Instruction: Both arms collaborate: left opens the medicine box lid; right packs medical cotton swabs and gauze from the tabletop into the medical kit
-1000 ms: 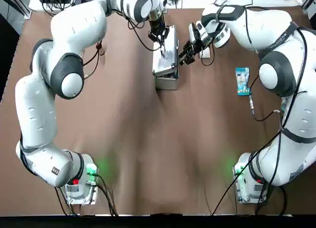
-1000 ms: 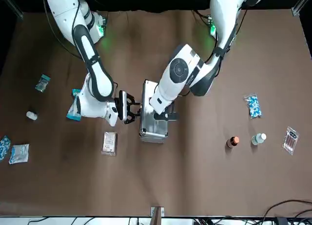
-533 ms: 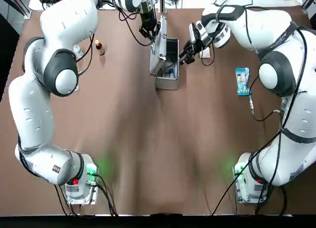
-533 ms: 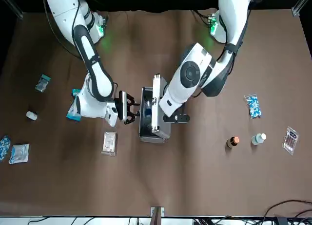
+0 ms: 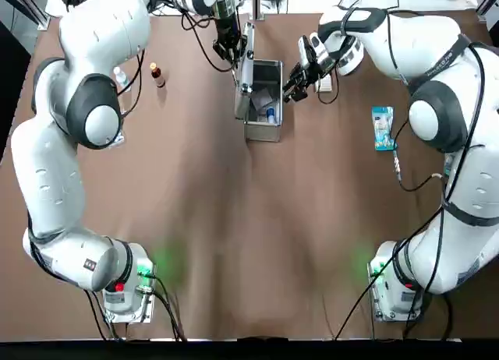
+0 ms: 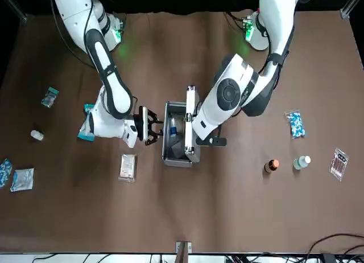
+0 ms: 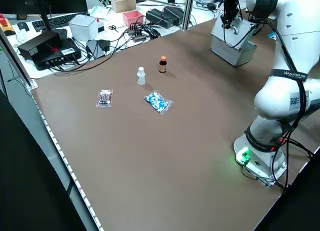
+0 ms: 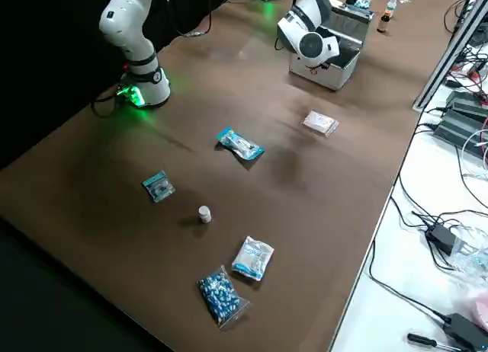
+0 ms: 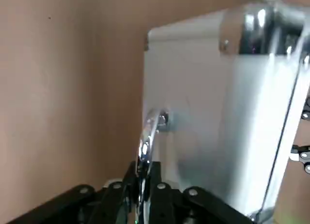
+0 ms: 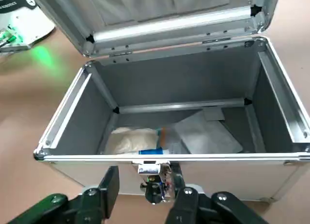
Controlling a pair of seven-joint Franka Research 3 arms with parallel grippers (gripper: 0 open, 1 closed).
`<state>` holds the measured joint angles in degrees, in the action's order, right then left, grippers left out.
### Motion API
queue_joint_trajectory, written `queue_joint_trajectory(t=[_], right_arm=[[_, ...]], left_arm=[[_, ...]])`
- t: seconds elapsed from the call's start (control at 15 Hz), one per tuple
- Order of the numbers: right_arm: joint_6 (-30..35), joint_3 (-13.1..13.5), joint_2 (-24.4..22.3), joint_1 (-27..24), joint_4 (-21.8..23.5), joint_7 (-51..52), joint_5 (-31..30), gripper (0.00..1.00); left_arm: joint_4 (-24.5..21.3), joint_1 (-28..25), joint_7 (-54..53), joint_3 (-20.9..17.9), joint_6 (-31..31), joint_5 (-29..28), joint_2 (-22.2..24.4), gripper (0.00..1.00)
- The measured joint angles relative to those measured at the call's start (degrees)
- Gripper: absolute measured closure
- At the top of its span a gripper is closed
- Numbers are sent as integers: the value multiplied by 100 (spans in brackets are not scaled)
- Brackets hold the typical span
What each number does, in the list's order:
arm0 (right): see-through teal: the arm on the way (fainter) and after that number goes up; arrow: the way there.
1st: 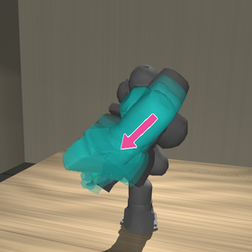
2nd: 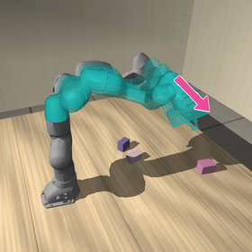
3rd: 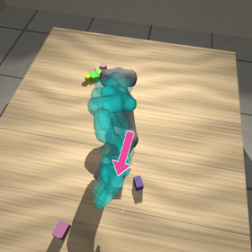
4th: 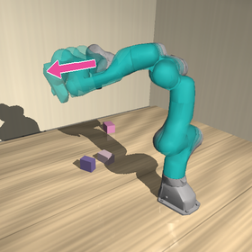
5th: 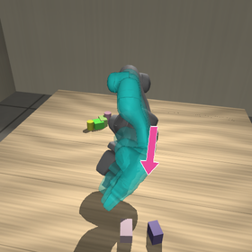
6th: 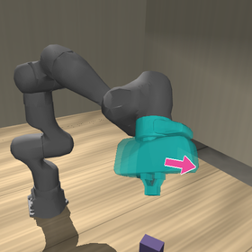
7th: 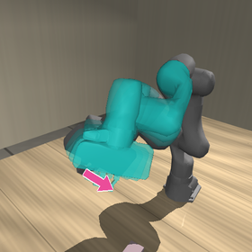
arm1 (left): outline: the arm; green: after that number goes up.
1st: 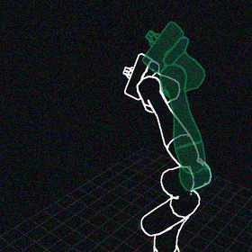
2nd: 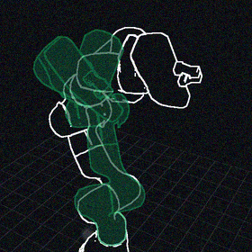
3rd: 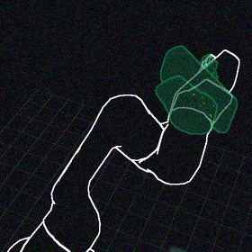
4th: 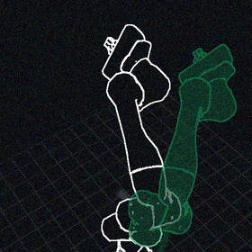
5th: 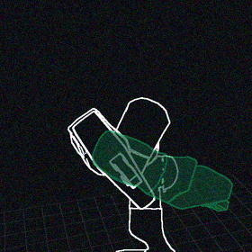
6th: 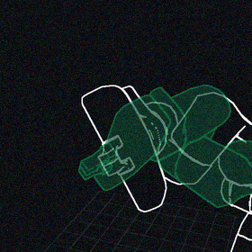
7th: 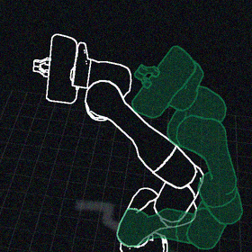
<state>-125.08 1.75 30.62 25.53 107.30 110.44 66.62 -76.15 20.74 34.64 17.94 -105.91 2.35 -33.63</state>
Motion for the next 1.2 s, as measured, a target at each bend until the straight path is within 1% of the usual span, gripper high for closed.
queue_joint_trajectory(t=[0.13, 0.2, 0.27, 0.33, 0.47, 0.53, 0.67, 0.73, 1.0, 1.2], right_arm=[[-6, 0, 0, 1, -1, 5, 1, 51], [-5, 0, 0, 1, -2, 6, 1, 51], [-5, 0, 0, 2, -1, 6, 1, 51], [-5, 0, 0, 2, -2, 7, 2, 51], [-5, 0, 0, 2, -2, 8, 2, 51], [-4, 0, 0, 2, -2, 8, 2, 51], [-4, 0, 0, 2, -2, 9, 2, 51], [-4, 0, 0, 2, -1, 10, 2, 51], [2, 3, 0, 2, -2, 12, 2, 51], [18, 8, 0, -3, -2, 27, 2, 50]], left_arm=[[61, -193, -132, -23, 61, -15, 107, 67], [77, -300, -214, -24, 142, -16, 176, 67], [79, -392, -288, -27, 198, -16, 238, 63], [79, -456, -338, -29, 233, -20, 290, 56], [83, -549, -374, -31, 242, -34, 383, 38], [103, -643, -461, -53, 242, -67, 499, 21], [115, -809, -541, -71, 299, -79, 700, 3], [119, -907, -574, -78, 447, -81, 830, 0], [125, -1355, -1010, -89, 1056, -86, 1412, 0], [127, -1768, -1701, -97, 1554, -87, 1842, 0]])
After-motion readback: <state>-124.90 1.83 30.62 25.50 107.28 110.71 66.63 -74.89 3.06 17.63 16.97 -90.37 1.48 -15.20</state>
